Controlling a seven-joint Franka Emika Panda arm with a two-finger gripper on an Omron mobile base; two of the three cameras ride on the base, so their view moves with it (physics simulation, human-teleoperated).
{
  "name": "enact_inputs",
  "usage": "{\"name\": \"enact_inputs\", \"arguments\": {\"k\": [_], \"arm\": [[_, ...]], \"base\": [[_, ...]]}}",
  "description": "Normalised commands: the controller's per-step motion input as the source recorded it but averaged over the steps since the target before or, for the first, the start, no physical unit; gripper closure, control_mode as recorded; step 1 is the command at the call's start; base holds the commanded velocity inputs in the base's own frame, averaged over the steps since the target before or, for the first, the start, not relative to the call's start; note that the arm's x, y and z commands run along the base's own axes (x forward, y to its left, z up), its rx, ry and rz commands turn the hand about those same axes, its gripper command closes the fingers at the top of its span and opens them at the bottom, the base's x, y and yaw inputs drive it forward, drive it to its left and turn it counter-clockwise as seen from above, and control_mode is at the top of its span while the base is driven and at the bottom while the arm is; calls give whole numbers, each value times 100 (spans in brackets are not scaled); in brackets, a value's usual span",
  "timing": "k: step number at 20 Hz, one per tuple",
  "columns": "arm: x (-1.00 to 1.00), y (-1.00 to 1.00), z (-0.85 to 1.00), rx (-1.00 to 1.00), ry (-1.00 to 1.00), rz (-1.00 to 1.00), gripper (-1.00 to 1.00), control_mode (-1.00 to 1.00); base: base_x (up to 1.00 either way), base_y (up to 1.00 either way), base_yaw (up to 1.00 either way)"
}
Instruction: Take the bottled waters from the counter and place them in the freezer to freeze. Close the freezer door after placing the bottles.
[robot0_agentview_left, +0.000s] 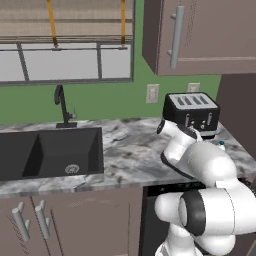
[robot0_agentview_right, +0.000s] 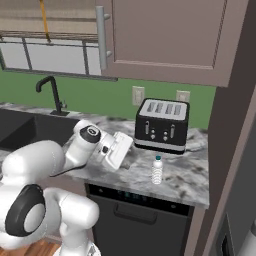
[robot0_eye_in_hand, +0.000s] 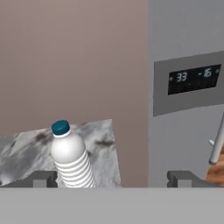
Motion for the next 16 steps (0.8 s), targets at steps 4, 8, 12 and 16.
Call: {"name": "enact_inputs", "arguments": {"k": [4,8,12,16], "arm": [[0,-33,-25,0,7,1,-100,-100],[5,-6,-12,0,9,1,-100,-100],[28,0,-17,0,7,0,-100,-100],[30,-5,-15,0,5,0,-100,-100]], "base": [[0,0,0],[0,0,0],[0,0,0],[0,0,0]]}}
